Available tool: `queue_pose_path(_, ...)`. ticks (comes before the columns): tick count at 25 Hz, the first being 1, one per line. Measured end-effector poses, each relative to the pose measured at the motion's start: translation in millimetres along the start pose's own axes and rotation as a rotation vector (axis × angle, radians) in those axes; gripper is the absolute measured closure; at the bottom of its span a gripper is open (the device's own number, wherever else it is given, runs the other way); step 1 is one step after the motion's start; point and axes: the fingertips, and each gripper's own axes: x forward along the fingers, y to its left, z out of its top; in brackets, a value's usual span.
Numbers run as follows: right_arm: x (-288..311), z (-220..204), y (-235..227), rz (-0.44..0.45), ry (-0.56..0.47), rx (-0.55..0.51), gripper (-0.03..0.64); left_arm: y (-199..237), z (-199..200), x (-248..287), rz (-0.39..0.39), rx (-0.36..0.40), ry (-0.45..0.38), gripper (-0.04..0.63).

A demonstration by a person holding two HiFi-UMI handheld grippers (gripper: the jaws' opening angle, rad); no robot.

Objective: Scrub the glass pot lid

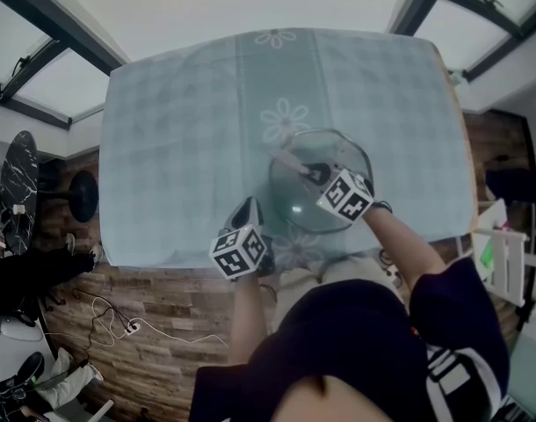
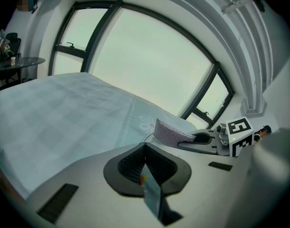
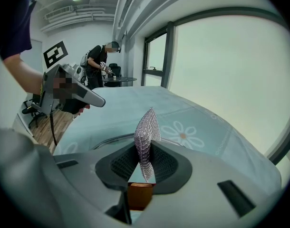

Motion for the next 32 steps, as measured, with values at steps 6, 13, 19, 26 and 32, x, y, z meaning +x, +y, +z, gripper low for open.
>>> queue_pose_path(6,1,1,9,-0.005,-0.003,0.003,0.54,1,-3,-3,-0.007,0.004,0.002,0.595)
queue_pose_path(13,-3,0,23,0.013,-0.009,0.007,0.54,-3,-9,-10,-0.011,0.014,0.005,0.595)
queue_pose_path(19,-5,-1,36,0.014,-0.014,0.013,0.54,-4,-12,-16,-0.015,0.015,0.0,0.595)
queue_pose_path(26,-5,-1,62,0.042,-0.019,0.018,0.54,-5,-20,-24,-0.019,0.021,0.008,0.595)
queue_pose_path(32,-7,-6,80,0.049,-0.013,0.01,0.54,-4,-27,-34,-0.02,0.026,0.003,0.595)
